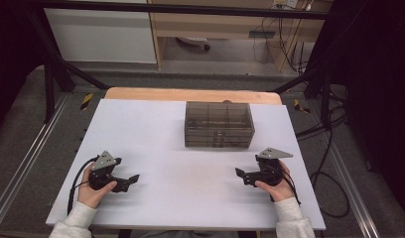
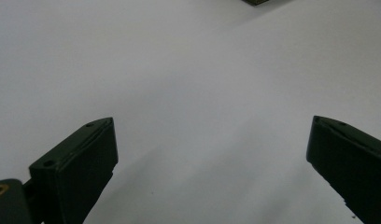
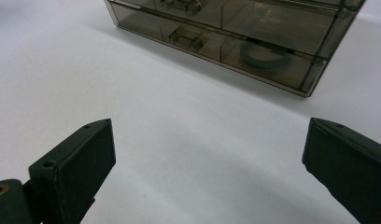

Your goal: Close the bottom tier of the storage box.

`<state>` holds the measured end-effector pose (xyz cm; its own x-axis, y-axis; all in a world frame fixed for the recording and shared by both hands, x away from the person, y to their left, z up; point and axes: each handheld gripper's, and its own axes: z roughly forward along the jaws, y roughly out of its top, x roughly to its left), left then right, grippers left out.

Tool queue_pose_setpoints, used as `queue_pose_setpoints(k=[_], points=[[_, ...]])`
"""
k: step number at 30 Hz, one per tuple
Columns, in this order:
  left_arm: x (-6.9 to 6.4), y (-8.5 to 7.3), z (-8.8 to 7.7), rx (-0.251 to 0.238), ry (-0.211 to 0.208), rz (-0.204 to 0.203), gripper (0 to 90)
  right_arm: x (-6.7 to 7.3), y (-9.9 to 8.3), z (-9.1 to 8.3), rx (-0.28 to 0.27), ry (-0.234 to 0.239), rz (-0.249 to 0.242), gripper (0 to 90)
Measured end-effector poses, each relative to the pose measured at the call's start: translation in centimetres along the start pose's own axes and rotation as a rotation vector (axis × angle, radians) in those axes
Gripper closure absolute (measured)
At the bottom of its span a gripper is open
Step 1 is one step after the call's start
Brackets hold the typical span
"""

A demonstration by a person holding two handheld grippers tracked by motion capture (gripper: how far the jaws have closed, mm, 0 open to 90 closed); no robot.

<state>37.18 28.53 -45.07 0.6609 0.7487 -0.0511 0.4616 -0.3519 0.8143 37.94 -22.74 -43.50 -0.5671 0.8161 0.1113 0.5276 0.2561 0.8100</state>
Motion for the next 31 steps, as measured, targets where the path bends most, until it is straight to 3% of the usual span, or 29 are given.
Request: queue_pose_setpoints(k=[21,31], points=[[-0.1,0.0,0.0,0.001,0.0,0.004,1.5,-2.3,-2.1,-1.5,0.001,0.009,0.023,3.5],[-0.1,0.0,0.0,0.001,0.001,0.006,1.5,-2.3,-2.3,-1.3,0.015,0.012,0.016,3.5]])
